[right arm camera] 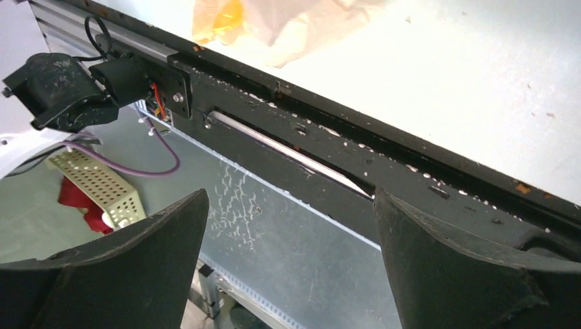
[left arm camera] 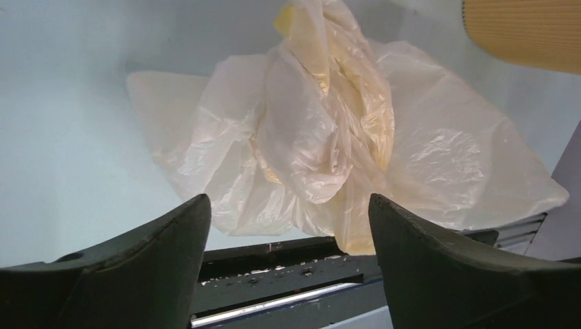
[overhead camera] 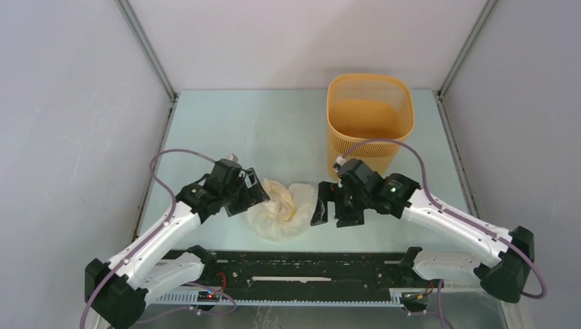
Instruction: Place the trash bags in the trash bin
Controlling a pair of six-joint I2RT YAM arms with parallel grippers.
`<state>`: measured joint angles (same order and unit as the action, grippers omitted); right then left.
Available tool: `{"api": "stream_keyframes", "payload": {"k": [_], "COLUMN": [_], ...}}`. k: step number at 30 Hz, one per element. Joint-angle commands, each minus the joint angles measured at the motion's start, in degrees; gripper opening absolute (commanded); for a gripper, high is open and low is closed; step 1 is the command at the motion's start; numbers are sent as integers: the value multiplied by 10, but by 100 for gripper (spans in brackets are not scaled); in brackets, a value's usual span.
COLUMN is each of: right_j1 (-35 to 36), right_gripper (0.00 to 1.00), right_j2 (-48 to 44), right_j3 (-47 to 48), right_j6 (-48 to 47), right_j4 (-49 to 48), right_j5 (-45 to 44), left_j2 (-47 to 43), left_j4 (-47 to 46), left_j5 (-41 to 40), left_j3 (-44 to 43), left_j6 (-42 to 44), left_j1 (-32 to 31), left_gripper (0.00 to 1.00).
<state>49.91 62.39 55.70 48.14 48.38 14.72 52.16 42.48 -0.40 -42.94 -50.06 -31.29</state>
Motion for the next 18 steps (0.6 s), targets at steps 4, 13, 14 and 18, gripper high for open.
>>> {"api": "stream_keyframes", "payload": {"k": [4, 13, 14, 18], "right_j1": [65, 83, 84, 86], "right_gripper": [100, 100, 100, 94], "right_j2": [59, 148, 156, 184], "right_j3": [85, 139, 145, 174], "right_j6": [-16, -28, -32, -41], "right_j4": [-7, 19, 17, 30], "right_j5": [-123, -242, -251, -302], "left_j2": [83, 140, 142, 132], "left_j4": [-90, -139, -140, -139], "left_j5": [65, 99, 102, 108], "left_j3": [16, 20, 19, 12], "left_j6": [-14, 7, 9, 20], "left_j1": [4, 4, 4, 4], "left_gripper": [76, 51, 46, 27]}}
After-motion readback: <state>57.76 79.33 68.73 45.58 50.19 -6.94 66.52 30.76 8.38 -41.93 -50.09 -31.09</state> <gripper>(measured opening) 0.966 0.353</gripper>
